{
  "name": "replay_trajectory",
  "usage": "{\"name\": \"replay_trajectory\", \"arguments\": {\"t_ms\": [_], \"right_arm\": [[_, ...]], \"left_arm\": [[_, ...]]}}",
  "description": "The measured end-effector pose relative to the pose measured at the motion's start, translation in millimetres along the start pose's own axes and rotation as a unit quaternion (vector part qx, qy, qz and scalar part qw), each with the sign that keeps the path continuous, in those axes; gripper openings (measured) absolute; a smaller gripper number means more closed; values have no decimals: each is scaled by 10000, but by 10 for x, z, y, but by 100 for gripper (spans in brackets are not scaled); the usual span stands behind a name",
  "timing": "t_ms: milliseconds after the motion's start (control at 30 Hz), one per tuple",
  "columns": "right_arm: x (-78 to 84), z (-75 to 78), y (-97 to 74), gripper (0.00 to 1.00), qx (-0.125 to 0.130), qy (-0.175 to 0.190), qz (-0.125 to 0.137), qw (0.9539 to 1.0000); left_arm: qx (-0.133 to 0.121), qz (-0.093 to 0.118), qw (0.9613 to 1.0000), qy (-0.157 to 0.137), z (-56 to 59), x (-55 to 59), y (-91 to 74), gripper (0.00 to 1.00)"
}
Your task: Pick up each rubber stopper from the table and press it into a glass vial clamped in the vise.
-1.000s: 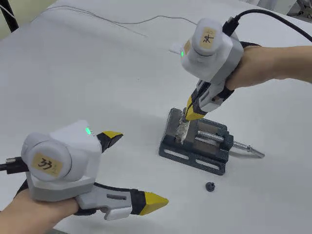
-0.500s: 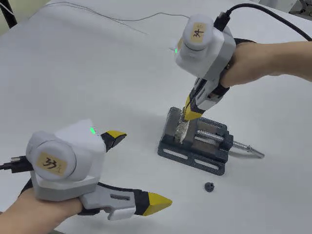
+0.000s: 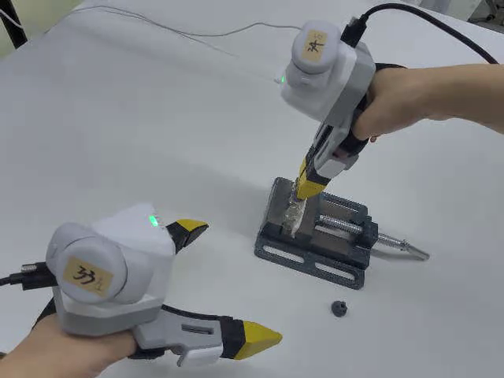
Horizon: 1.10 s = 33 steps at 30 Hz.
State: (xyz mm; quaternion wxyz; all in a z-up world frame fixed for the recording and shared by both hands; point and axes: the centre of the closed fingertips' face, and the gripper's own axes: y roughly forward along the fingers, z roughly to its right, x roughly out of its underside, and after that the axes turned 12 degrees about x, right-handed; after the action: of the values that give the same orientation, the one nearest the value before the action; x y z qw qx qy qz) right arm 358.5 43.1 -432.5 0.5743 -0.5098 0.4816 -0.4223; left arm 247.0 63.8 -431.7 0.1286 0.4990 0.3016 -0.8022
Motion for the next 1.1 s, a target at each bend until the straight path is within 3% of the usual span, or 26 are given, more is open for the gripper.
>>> {"name": "replay_trajectory", "arguments": {"t_ms": [233, 433, 533, 967, 1100], "right_arm": [[1, -69, -11, 0, 65, -5, -201, 9998], [7, -130, -24, 0, 185, -271, -362, 9988], [23, -101, -23, 0, 185, -194, -337, 9991], [35, -42, -8, 0, 605, -110, -101, 9981], [39, -39, -10, 0, 887, -517, -116, 9946]], "left_arm": [[27, 11, 10000, 18, 20, -27, 26, 96], [24, 51, 9999, 93, 59, -96, 12, 96], [20, 43, 9999, 147, 86, -123, -2, 96], [15, 100, 9993, 366, 220, -264, -79, 96], [36, 90, 9989, 449, 253, -295, -99, 96]]}}
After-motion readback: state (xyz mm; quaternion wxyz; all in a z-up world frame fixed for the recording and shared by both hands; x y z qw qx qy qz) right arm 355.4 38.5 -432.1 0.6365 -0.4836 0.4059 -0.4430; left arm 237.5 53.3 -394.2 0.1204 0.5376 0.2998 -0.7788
